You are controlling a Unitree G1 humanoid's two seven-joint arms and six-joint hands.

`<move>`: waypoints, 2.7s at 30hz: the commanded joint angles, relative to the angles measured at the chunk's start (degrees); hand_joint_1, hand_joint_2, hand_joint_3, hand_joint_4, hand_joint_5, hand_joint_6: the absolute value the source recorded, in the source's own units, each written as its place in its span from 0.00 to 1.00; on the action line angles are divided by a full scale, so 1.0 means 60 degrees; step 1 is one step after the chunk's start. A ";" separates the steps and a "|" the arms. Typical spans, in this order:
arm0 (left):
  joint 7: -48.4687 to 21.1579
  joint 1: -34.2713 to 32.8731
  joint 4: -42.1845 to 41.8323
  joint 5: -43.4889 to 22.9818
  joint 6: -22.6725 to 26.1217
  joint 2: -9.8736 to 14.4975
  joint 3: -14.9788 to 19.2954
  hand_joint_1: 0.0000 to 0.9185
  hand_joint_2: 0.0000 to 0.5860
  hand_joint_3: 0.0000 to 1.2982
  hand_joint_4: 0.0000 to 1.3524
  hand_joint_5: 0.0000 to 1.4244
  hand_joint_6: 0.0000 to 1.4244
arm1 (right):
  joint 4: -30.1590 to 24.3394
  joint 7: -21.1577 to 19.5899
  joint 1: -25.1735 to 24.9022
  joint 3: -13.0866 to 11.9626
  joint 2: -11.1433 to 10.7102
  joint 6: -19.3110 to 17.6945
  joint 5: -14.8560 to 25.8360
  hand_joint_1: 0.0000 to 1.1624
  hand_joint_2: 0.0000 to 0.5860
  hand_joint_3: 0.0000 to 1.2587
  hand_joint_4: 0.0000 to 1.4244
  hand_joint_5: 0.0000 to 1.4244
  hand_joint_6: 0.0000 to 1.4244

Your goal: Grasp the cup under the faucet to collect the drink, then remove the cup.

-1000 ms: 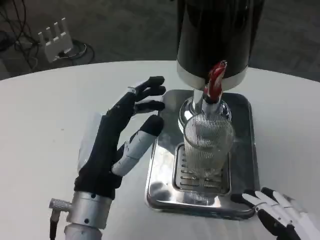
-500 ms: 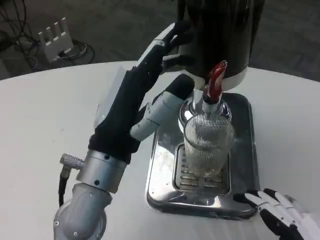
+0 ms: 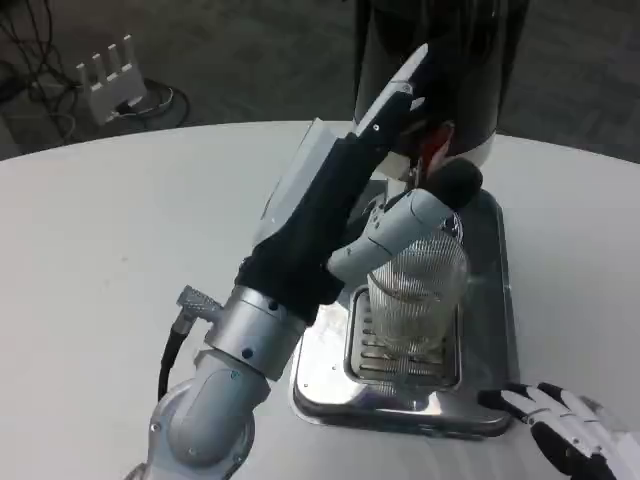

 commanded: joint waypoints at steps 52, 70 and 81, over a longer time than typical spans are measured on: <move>-0.0119 -0.0441 0.0346 0.2747 -0.0576 0.0714 -0.1441 0.00 0.13 0.00 0.00 0.05 0.02 | 0.0059 -0.0154 0.0043 -0.0105 0.0024 -0.0169 0.0460 0.39 0.78 0.16 0.07 0.03 0.00; -0.0403 -0.0655 0.0734 0.3057 -0.0783 0.1126 -0.1661 0.00 0.09 0.00 0.00 0.06 0.03 | 0.0720 -0.0240 -0.0497 0.0255 0.0418 0.0292 0.0910 0.41 0.68 0.13 0.09 0.06 0.06; -0.0390 -0.0609 0.0718 0.2996 -0.0737 0.1064 -0.1595 0.00 0.10 0.01 0.00 0.06 0.03 | 0.2200 -0.0964 -0.2007 0.0855 0.1664 0.1146 0.1764 0.57 0.48 0.10 0.09 0.09 0.10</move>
